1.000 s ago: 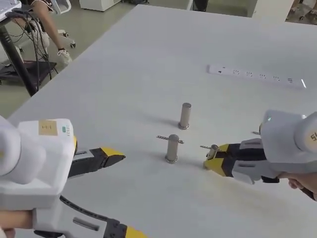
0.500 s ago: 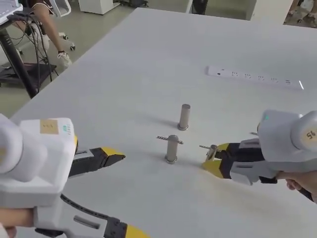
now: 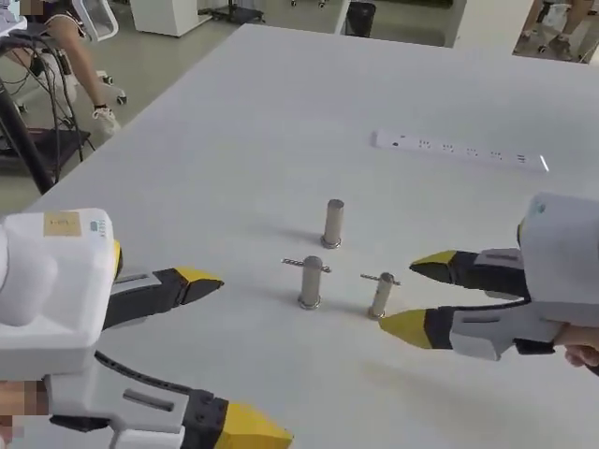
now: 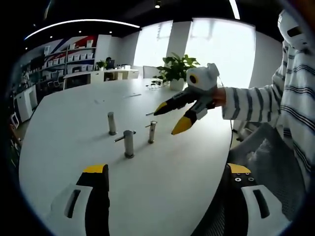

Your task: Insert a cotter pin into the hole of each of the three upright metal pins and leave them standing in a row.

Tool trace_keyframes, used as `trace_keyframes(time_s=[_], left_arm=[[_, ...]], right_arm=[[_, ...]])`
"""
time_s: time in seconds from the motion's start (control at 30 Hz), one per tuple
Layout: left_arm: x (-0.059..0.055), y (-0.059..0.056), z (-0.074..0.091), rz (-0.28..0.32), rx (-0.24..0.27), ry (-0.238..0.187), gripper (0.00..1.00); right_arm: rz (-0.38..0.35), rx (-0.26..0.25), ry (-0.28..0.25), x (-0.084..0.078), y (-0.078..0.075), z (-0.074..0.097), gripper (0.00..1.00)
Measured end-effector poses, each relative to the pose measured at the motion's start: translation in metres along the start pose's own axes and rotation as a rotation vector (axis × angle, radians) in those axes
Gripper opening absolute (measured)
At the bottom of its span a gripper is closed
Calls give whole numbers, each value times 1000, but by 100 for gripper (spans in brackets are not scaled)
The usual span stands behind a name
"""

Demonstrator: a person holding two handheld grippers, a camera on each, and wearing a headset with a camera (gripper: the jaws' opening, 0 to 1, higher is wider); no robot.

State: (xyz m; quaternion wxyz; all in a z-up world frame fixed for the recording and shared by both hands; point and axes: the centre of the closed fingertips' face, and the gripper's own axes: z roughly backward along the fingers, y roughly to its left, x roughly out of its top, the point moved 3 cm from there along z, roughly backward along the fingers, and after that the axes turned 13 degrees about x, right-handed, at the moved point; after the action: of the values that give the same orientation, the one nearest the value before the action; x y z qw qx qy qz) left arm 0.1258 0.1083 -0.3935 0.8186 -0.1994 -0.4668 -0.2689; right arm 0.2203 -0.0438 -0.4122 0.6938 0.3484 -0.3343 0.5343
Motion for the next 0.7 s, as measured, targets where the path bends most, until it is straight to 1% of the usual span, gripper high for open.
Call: trace_keyframes(time_s=[0.03,0.07,0.17,0.2,0.23,0.3,0.33,0.4,0.43,0.47,0.53,0.67,0.7], left_arm=[[1,0,0,3,2,-6,97],[3,1,-1,7,1,-13,97],[7,1,-4,13,-5,-28,97],[9,1,-5,13,-9,-34,98],[10,1,-6,13,-11,-35,98],[13,2,-8,16,-16,-43,98],[14,3,-10,17,-19,-47,98],[17,4,-13,19,-22,-52,98],[18,4,-14,20,-23,-53,98],[19,5,-15,20,-24,-61,98],[22,6,-17,22,-26,-67,98],[32,13,-22,34,-32,-101,98],[36,15,-24,34,-31,-120,98]], right_arm=[[-7,-3,-2,0,2,2,62],[-30,-19,-8,-1,3,6,64],[-51,-42,-20,-3,7,13,70],[-73,-59,-22,-4,7,16,74],[-77,-69,-26,-4,8,19,77],[-106,-105,-43,-3,7,24,80],[-123,-115,-54,-3,8,27,81],[-139,-123,-60,-2,9,30,84],[-149,-136,-69,-2,10,32,87],[-156,-141,-72,-2,11,33,89],[-177,-146,-81,-2,13,35,90],[-210,-157,-100,-3,18,36,93],[-220,-160,-107,-4,20,37,94]])
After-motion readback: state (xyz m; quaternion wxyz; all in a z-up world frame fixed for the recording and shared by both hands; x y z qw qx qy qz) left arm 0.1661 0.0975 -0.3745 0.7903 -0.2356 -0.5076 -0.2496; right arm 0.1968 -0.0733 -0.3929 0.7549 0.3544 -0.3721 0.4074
